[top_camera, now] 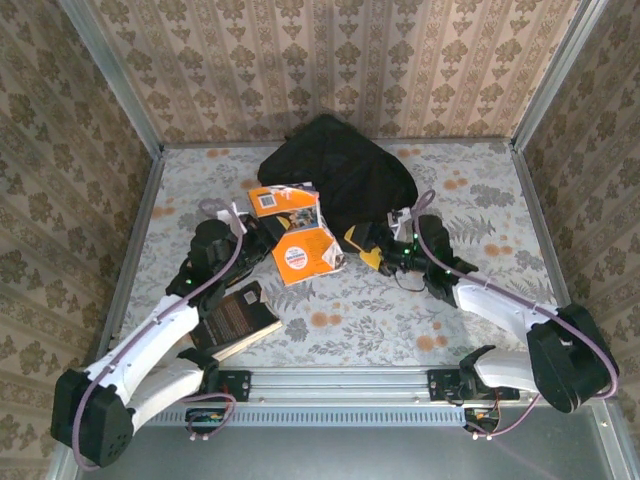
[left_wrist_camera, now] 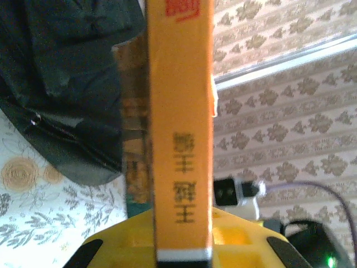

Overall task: Pack the student bag
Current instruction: Pass the book.

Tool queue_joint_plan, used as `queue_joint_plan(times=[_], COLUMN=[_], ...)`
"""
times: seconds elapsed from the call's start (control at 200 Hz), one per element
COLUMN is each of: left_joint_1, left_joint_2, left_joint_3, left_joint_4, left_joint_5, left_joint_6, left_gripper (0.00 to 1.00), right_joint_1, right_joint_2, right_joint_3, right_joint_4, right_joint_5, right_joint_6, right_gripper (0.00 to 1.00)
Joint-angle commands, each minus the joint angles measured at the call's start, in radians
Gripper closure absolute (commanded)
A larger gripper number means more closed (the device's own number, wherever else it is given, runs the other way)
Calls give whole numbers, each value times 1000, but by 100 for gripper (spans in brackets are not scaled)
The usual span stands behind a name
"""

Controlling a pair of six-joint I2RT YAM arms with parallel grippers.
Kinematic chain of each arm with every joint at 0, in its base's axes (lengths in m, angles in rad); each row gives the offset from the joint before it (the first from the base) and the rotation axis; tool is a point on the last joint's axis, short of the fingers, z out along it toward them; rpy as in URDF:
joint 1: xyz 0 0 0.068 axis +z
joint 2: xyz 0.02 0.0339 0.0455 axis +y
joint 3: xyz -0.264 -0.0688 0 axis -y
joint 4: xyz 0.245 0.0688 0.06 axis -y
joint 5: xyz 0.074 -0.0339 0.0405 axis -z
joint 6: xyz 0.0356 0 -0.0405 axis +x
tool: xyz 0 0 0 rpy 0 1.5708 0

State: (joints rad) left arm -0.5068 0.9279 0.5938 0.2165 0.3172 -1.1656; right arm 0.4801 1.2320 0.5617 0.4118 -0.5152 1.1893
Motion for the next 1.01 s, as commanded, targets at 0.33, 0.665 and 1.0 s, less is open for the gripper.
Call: queue_joint_plan(times=[0.33, 0.665, 1.0], left_joint_1=[-86, -121, -183], left_joint_2=[39, 70, 32], left_joint_3=[124, 157, 101], left_joint_4=[146, 153, 124], left_joint_5=[-318, -365, -439], left_joint_6=[-75, -125, -163], left_gripper=[100, 100, 100], right_joint_1=[300, 396, 395], right_joint_2=[-56, 89, 138], right_joint_3=[-59, 3, 103], right_joint_4=[474, 573, 616], right_joint_5=[427, 532, 673], right_joint_6=[342, 357, 172], right_gripper=[0, 0, 15])
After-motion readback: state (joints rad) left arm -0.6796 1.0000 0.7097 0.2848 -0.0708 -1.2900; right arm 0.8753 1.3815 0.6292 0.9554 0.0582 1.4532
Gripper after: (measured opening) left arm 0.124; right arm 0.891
